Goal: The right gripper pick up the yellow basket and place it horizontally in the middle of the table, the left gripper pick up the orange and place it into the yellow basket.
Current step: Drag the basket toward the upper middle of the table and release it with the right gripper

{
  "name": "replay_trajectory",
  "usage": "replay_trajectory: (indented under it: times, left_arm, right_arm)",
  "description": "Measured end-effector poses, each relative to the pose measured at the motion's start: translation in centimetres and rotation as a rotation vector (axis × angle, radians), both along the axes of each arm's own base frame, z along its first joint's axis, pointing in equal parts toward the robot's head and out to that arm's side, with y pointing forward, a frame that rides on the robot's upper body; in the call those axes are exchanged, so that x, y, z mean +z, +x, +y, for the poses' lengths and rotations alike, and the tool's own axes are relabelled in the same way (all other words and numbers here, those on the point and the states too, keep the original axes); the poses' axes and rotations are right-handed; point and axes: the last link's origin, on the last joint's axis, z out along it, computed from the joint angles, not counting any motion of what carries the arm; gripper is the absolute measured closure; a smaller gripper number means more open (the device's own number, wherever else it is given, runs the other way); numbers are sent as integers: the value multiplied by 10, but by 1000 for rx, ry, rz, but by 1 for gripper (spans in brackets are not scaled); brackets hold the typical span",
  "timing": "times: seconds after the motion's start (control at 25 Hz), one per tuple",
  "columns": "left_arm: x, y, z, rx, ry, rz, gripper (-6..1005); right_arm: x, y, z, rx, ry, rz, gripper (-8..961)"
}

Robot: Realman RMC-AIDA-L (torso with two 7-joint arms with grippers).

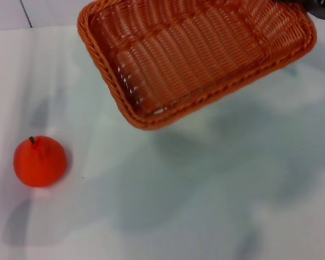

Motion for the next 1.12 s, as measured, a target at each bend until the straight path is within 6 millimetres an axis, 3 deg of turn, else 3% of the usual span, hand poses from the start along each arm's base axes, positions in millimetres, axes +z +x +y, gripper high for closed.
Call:
replay_trajectory:
  times: [0.24, 0.76, 1.12]
  left_arm:
    - [0, 1, 2, -4, -1, 2, 278]
    - [-1, 1, 3, 4, -11, 2, 277]
    - [-5, 1, 5, 16, -31, 0, 276]
  right_arm:
    - [-28, 8, 2, -79, 77, 124, 766]
    - [-97, 15, 0, -247, 95, 150, 765]
    - [-108, 22, -2, -296, 87, 133, 765]
